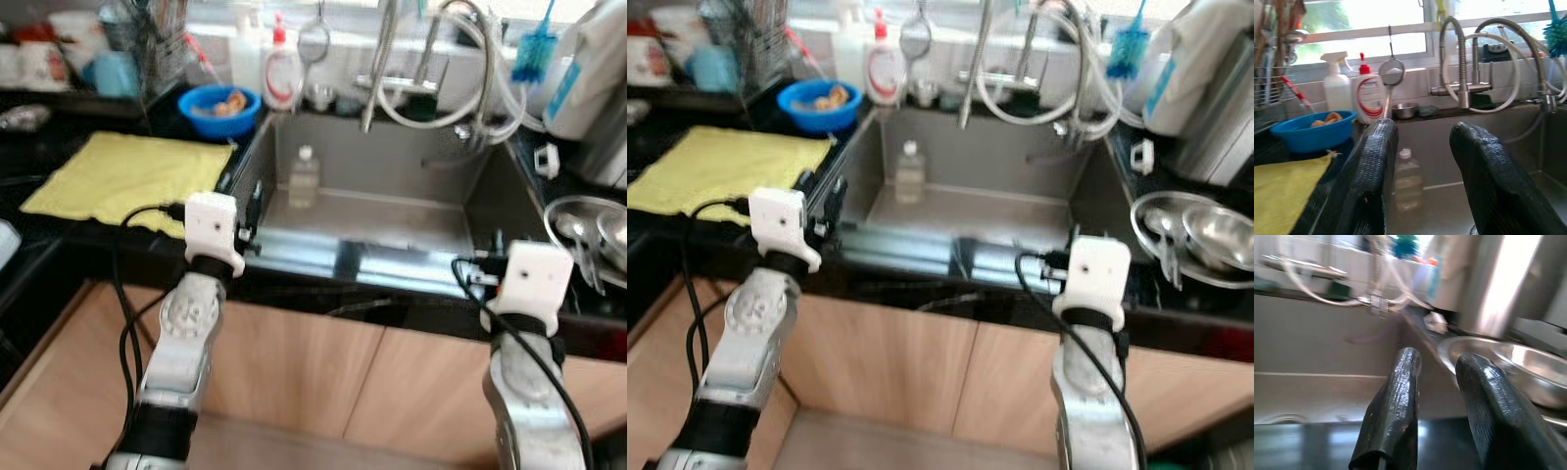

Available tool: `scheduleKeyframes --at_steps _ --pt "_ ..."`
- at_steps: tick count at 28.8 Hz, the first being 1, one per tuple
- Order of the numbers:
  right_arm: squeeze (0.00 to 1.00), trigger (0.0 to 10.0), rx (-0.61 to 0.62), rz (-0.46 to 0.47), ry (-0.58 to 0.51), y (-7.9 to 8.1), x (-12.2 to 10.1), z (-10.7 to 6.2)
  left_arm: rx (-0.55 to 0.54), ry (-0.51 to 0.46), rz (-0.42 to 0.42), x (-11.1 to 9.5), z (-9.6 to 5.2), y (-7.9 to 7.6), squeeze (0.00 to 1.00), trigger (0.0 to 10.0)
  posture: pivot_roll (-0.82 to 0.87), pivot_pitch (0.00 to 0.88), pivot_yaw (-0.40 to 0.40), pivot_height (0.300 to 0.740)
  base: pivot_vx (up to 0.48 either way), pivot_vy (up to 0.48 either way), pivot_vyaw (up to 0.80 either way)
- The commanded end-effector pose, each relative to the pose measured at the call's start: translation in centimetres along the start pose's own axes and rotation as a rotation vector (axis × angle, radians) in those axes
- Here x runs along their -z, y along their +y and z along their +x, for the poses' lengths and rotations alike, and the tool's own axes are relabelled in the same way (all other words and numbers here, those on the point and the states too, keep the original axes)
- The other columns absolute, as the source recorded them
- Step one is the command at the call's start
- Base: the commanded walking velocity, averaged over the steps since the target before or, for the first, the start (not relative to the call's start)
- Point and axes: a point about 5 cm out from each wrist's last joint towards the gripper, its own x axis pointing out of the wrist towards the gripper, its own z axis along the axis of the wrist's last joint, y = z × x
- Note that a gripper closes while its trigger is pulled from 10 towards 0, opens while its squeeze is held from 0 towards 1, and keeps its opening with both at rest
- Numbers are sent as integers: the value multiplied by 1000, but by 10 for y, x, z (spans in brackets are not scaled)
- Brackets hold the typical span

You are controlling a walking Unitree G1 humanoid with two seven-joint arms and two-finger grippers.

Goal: Kitchen organization

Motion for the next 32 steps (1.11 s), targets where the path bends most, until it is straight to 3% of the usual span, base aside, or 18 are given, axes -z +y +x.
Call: scheduleKeyframes --at_steps 1,4,5,10,13,14,15,17,22,32 --pt "0 10000 61 -9 14 -7 0 1 9 -22 0 -5 3 0 0 10000 14 0 -49 740 0 0 0" --pt "0 10000 94 -3 20 -11 2 1 11 -21 -2 -4 2 -1 0 10000 16 0 -49 740 0 0 0" --pt "1000 10000 128 8 -16 -16 -2 -1 13 -21 -3 -4 2 -2 0 10000 16 0 -49 740 0 0 0" --pt "1000 10000 189 12 -108 -27 -13 -4 14 -21 -4 -4 3 -1 0 10000 6 0 -44 740 0 0 0" --pt "973 10000 209 26 -101 -34 -13 -5 14 -20 -5 -4 3 -1 0 10000 -2 0 -40 740 0 0 0" --pt "773 10000 223 9 -80 -36 -9 -5 15 -18 -6 -3 3 -2 0 10000 -4 0 -40 740 0 0 0" --pt "0 10000 224 12 -56 -36 -6 -6 17 -16 -6 -3 3 -3 0 10000 -3 0 -42 740 0 0 0" --pt "0 10000 266 48 47 -38 9 -9 17 -15 -6 -3 2 -3 0 10000 -3 0 -42 740 0 0 0" --pt "0 10000 250 107 145 -33 24 -8 25 -13 11 -3 2 -3 0 10000 5 0 -44 740 0 0 0" --pt "0 10000 95 207 58 -11 9 -1 23 -20 25 -4 1 -2 0 10000 19 0 -47 740 0 0 0"
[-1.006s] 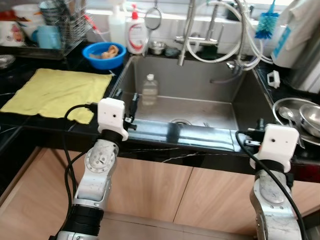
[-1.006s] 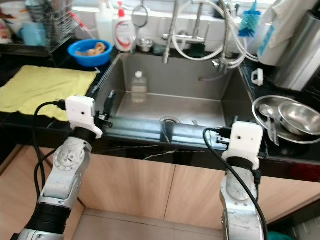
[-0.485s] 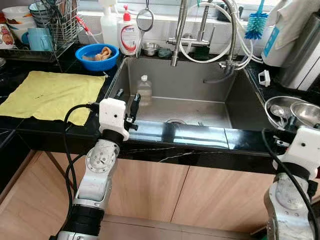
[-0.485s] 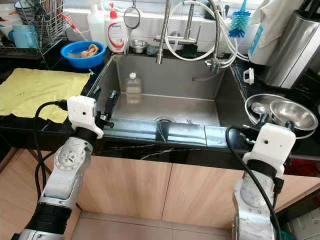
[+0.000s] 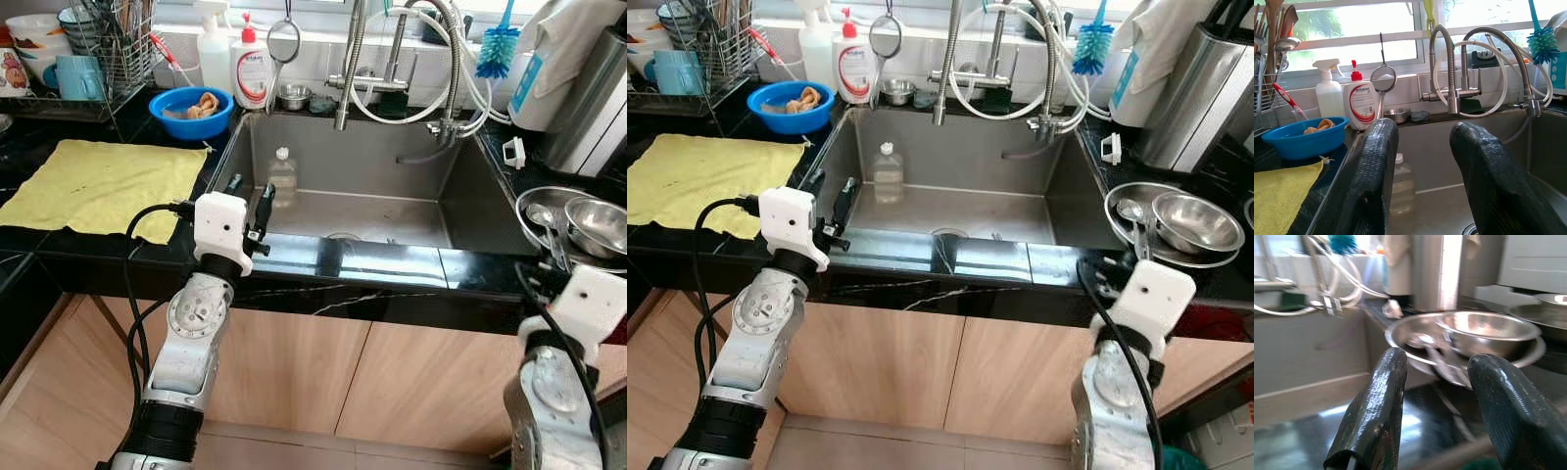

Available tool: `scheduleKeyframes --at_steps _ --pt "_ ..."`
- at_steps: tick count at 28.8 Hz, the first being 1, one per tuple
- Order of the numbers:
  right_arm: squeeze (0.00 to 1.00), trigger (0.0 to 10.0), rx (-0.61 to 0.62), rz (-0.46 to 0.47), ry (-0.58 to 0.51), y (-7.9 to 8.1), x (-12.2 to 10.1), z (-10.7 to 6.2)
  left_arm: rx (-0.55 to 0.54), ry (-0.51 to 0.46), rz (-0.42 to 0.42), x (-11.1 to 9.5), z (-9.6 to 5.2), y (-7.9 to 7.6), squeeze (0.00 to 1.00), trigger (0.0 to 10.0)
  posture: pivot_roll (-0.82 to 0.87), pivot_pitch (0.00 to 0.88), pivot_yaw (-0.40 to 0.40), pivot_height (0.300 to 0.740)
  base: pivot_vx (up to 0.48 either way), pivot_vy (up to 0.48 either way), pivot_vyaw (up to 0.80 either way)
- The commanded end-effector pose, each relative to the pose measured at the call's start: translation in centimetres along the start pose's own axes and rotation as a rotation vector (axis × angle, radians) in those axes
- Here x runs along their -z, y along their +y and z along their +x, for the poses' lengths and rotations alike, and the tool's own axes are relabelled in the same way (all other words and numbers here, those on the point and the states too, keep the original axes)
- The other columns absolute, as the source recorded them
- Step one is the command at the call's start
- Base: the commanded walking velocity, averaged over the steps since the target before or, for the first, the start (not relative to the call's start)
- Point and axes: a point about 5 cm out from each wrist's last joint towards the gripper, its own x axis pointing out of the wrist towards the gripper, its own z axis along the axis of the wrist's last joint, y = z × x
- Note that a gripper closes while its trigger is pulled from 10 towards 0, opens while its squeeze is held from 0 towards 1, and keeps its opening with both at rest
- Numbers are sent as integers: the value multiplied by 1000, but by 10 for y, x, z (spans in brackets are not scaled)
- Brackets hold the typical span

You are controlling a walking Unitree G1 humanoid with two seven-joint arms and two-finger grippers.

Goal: Kitchen organization

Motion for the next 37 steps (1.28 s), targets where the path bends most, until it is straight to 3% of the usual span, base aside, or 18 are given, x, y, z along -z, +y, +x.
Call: scheduleKeyframes --at_steps 1,7,14,15,20,37 --pt "0 10000 -17 21 -5 4 -1 0 18 -22 16 -4 1 -2 0 10000 20 0 -48 740 0 0 0" --pt "0 10000 5 30 -16 4 -2 0 29 -26 23 -4 1 -4 0 10000 24 0 -47 740 0 0 0" --pt "0 10000 101 22 -32 -9 -4 0 28 -27 25 -5 2 -3 0 10000 18 0 -44 740 0 0 0" --pt "0 10000 156 6 -40 -17 -4 1 28 -24 23 -4 2 -3 0 10000 13 0 -43 740 0 0 0" --pt "0 10000 212 56 34 -27 9 5 30 -21 20 -4 2 -5 0 10000 17 0 -43 740 0 0 0" --pt "0 10000 105 101 19 -5 3 11 7 -22 29 -5 1 1 0 10000 21 0 -44 740 0 0 0"
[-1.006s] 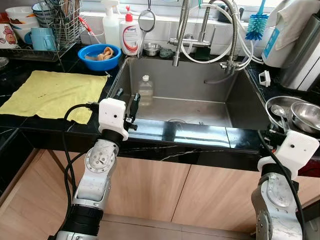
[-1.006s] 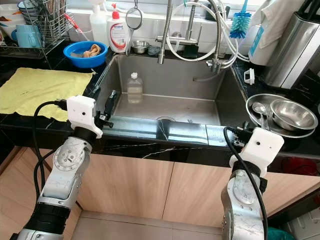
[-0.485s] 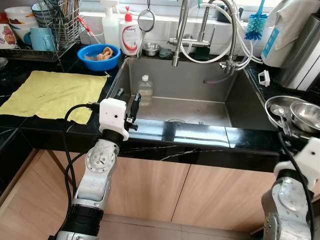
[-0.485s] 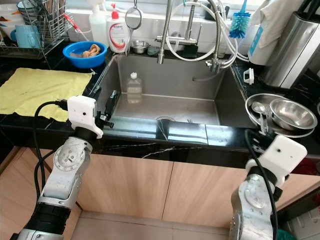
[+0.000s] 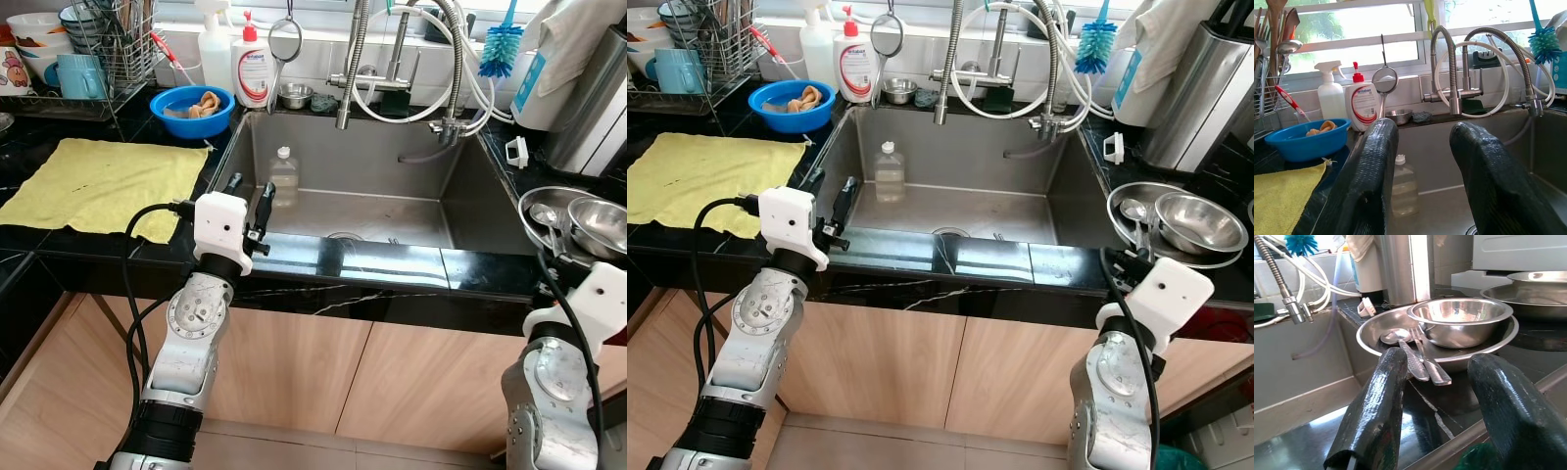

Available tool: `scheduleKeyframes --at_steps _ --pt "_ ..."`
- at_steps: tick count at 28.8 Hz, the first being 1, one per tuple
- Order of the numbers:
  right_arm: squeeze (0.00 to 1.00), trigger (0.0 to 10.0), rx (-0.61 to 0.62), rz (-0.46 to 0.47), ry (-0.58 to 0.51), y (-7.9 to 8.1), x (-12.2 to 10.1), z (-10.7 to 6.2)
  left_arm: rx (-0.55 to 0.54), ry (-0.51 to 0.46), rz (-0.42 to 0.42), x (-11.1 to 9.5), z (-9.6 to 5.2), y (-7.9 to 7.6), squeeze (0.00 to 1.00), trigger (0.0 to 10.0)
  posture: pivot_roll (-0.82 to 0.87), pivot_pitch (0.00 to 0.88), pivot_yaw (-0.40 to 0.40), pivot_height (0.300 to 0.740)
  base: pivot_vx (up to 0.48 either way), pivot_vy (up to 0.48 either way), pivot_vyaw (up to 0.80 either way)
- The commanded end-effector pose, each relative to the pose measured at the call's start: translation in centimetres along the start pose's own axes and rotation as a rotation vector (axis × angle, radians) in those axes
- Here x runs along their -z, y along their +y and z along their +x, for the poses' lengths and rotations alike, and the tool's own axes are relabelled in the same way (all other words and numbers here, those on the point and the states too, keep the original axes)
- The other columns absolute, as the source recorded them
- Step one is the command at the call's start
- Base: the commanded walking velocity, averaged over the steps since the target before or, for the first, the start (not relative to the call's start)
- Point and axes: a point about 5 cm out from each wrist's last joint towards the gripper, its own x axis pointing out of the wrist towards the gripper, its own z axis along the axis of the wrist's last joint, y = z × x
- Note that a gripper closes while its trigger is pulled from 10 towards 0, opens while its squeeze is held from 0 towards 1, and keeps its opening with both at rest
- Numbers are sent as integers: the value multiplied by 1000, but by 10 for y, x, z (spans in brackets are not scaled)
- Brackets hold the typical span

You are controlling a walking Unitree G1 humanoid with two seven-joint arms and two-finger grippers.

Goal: Kitchen organization

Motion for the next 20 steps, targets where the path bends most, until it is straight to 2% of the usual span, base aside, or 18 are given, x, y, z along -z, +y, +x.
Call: scheduleKeyframes --at_steps 1,17,18,19,20 --pt "0 10000 -17 14 -6 4 -2 0 10 -11 19 -4 1 -1 0 10000 21 0 -44 740 0 0 0" --pt "0 10000 9 8 12 1 3 -1 12 -4 23 -2 0 -1 0 10000 28 0 -47 740 0 0 0" --pt "0 6471 14 5 15 1 4 -1 12 -3 23 -2 0 -1 0 10000 28 0 -47 740 0 0 0" --pt "0 6471 21 1 18 0 4 -1 12 -2 24 -2 0 -1 0 10000 28 0 -47 740 0 0 0" --pt "0 3647 24 1 19 0 5 -1 12 -2 24 -2 0 -1 0 10000 28 0 -47 740 0 0 0"
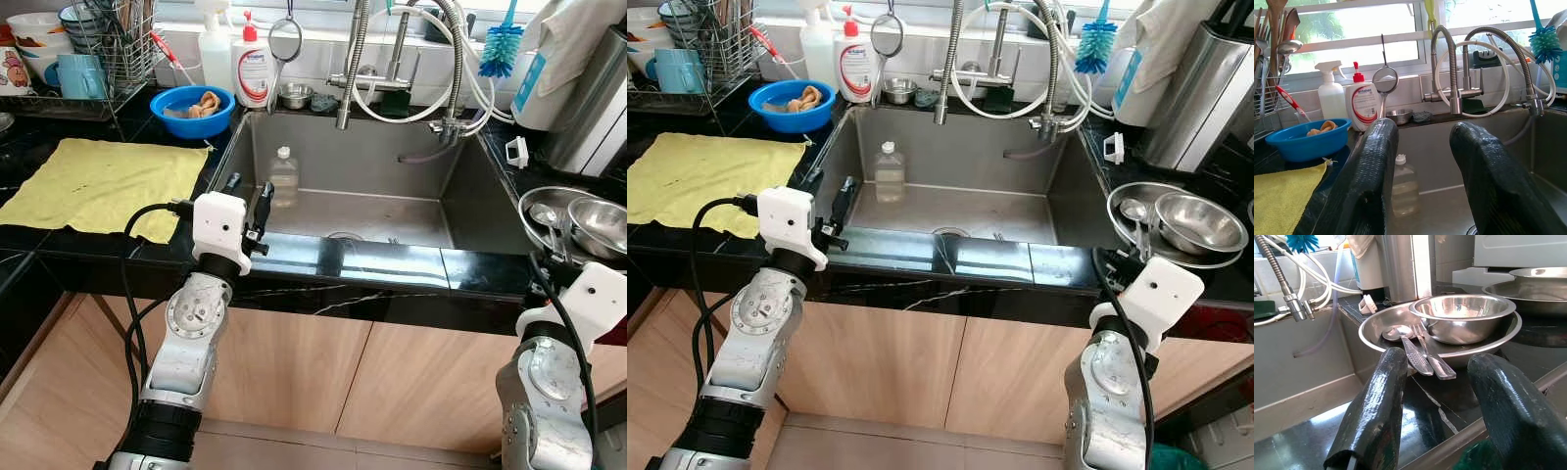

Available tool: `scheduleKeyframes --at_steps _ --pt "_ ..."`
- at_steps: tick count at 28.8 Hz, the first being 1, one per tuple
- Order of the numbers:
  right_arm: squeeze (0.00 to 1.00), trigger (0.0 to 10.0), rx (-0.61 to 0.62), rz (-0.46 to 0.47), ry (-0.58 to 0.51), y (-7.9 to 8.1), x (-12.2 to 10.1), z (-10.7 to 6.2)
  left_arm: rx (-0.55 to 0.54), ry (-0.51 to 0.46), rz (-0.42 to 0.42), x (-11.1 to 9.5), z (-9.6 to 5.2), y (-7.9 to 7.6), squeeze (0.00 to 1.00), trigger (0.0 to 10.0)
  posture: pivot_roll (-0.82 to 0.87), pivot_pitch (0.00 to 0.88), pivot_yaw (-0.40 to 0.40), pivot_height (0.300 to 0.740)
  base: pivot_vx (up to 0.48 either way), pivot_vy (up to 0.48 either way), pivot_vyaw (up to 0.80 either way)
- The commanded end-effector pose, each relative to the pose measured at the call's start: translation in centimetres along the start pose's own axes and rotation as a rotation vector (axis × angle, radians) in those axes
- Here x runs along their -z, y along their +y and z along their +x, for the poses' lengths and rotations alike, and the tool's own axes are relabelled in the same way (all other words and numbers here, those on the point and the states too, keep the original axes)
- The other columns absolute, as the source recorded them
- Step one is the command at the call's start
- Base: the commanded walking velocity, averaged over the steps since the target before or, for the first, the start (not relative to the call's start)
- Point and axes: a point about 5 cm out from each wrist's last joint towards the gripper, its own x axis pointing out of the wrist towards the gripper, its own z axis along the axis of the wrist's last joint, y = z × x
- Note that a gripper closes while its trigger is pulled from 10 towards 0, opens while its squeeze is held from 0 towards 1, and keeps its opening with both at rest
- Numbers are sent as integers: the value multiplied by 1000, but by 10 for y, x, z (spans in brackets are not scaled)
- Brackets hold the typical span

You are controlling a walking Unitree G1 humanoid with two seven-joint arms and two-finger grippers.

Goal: Kitchen organization

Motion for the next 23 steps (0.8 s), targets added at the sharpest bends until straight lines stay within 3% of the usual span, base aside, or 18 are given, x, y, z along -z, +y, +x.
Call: scheduleKeyframes --at_steps 1,2,3,4,5,6,7,8,9,23 --pt "0 3647 12 -1 7 -1 2 0 12 -2 22 -2 0 -1 0 10000 28 0 -47 740 0 0 0" --pt "0 784 16 0 8 -2 2 0 13 -2 22 -2 0 -2 0 10000 29 0 -45 740 0 0 0" --pt "0 0 18 0 8 -2 3 0 14 -2 22 -2 0 -2 0 10000 29 0 -45 740 0 0 0" --pt "0 0 19 0 8 -2 3 0 15 -2 22 -2 0 -2 0 10000 27 0 -44 740 0 0 0" --pt "0 2000 21 0 9 -3 3 0 16 -3 22 -2 0 -2 0 10000 27 0 -44 740 0 0 0" --pt "0 4863 22 0 10 -3 3 0 16 -3 21 -2 0 -2 0 10000 28 0 -44 740 0 0 0" --pt "0 8431 27 -3 12 -3 3 0 17 -4 21 -2 0 -2 0 10000 28 0 -43 740 0 0 0" --pt "0 8431 27 -3 12 -3 3 0 17 -4 21 -2 0 -2 0 10000 28 0 -43 740 0 0 0" --pt "0 10000 30 -4 13 -3 3 0 17 -5 21 -2 1 -2 0 10000 27 0 -44 740 0 0 0" --pt "0 10000 72 -14 38 -9 7 2 19 -4 24 -2 1 -2 0 10000 30 0 -46 740 0 0 0"
